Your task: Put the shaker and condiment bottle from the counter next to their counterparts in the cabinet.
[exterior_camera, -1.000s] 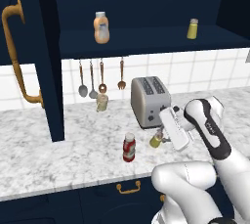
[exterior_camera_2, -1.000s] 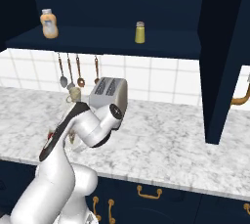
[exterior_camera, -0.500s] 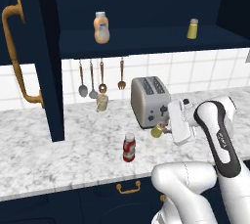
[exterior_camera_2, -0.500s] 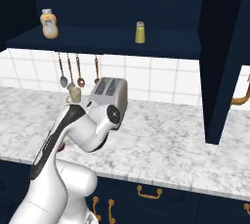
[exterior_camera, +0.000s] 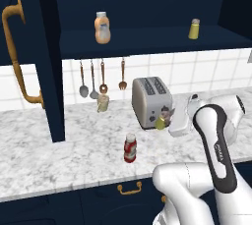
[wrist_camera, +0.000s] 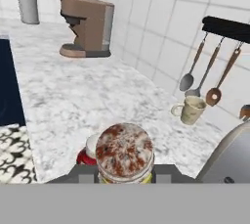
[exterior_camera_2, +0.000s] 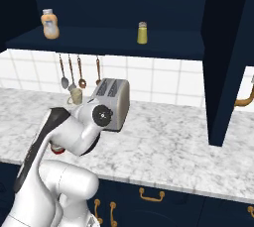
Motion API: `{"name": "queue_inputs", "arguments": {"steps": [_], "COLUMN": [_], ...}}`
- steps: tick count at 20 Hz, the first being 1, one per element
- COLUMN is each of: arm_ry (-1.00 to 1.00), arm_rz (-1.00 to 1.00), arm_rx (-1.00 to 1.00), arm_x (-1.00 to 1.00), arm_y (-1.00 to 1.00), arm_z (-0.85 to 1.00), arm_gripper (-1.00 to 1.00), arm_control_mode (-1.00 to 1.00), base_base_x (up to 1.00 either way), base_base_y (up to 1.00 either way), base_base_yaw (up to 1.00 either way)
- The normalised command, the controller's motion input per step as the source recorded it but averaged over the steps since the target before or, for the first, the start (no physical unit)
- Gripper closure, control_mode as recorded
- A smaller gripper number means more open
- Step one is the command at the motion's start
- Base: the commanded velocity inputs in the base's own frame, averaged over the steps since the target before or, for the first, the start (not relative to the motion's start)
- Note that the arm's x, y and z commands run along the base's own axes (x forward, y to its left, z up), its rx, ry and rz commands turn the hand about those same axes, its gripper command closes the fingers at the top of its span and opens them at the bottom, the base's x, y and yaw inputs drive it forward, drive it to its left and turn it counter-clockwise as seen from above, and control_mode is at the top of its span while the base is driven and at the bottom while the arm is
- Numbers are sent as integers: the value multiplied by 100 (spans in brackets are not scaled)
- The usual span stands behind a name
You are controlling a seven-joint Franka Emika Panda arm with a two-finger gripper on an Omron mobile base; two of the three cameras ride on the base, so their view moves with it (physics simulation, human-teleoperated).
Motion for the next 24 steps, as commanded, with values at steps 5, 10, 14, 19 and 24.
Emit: {"name": "queue_inputs", "arguments": {"steps": [5, 10, 14, 19, 24], "arm_ry": [19, 22, 16, 4, 0], "arm_rz": [-30, -26, -25, -23, -20], "arm_rx": [0, 0, 0, 0, 0], "arm_x": [0, 0, 0, -1, -12], "arm_y": [-21, -26, -23, -22, -24], "arm_z": [36, 39, 49, 51, 40], "arm_gripper": [100, 100, 100, 100, 100], "arm_control_mode": [-100, -100, -100, -100, -100], "base_base_x": [0, 0, 0, 0, 0], "base_base_y": [0, 0, 0, 0, 0], "base_base_yaw": [0, 0, 0, 0, 0]}}
